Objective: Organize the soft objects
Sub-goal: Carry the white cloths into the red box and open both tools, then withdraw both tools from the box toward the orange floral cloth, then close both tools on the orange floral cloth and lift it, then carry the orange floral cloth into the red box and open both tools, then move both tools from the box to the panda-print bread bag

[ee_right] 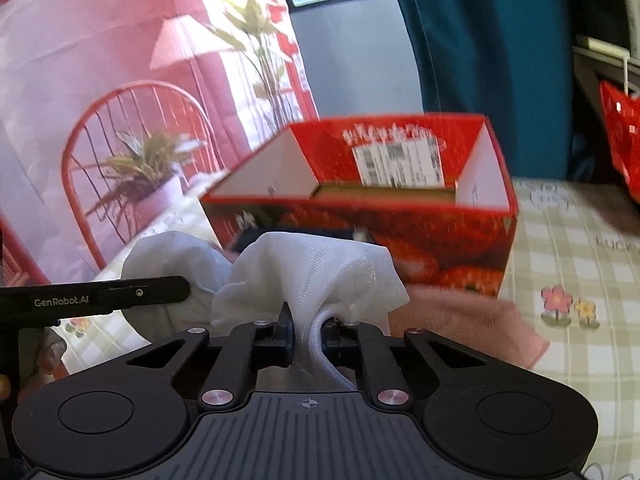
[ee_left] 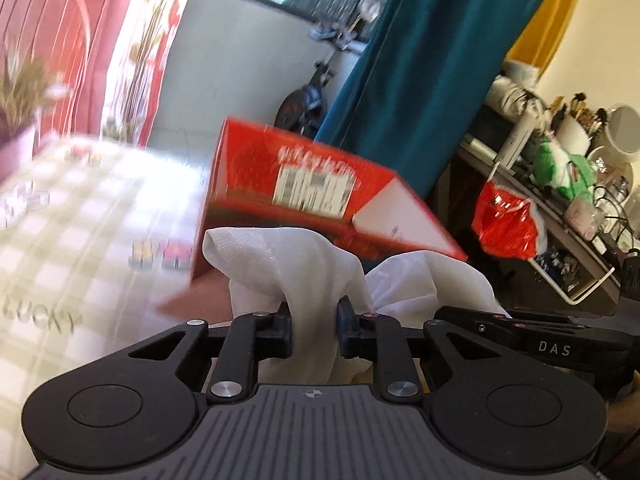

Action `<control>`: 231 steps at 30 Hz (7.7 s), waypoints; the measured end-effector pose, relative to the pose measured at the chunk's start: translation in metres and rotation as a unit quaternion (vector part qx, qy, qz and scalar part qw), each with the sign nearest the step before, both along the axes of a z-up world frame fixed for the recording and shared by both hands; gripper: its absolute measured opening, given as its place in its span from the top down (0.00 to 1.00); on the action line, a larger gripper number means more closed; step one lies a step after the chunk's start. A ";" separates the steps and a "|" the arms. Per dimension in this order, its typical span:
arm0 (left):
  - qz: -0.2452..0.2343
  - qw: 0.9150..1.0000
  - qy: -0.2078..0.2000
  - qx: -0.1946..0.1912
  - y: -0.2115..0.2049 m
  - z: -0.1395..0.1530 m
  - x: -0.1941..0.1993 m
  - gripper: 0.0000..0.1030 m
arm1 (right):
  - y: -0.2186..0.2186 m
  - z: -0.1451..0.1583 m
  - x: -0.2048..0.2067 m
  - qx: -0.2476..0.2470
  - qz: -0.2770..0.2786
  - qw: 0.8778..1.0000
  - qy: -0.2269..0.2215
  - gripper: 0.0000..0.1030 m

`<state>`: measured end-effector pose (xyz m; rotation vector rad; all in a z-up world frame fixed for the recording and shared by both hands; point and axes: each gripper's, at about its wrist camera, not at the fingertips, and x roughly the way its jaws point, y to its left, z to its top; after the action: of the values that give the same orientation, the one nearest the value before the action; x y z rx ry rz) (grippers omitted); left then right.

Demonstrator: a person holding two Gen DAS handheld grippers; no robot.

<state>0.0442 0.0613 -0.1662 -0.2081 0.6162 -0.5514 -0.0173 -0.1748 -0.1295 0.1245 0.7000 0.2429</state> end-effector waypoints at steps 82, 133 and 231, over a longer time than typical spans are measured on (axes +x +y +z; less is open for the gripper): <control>0.022 0.989 0.141 0.032 -0.019 -0.058 0.008 0.32 | -0.023 -0.071 -0.005 -0.012 -0.038 0.994 0.102 0.58; 0.019 0.994 0.101 0.030 -0.015 -0.063 0.001 0.87 | -0.029 -0.065 -0.005 0.027 -0.049 0.993 0.100 0.68; -0.035 0.996 0.066 0.043 -0.029 -0.029 0.008 0.50 | -0.020 -0.011 0.028 -0.023 -0.007 0.999 0.023 0.53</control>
<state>0.0522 0.0326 -0.1950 -0.1434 0.7761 -0.5802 0.0105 -0.1944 -0.1405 0.0910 0.7499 0.2113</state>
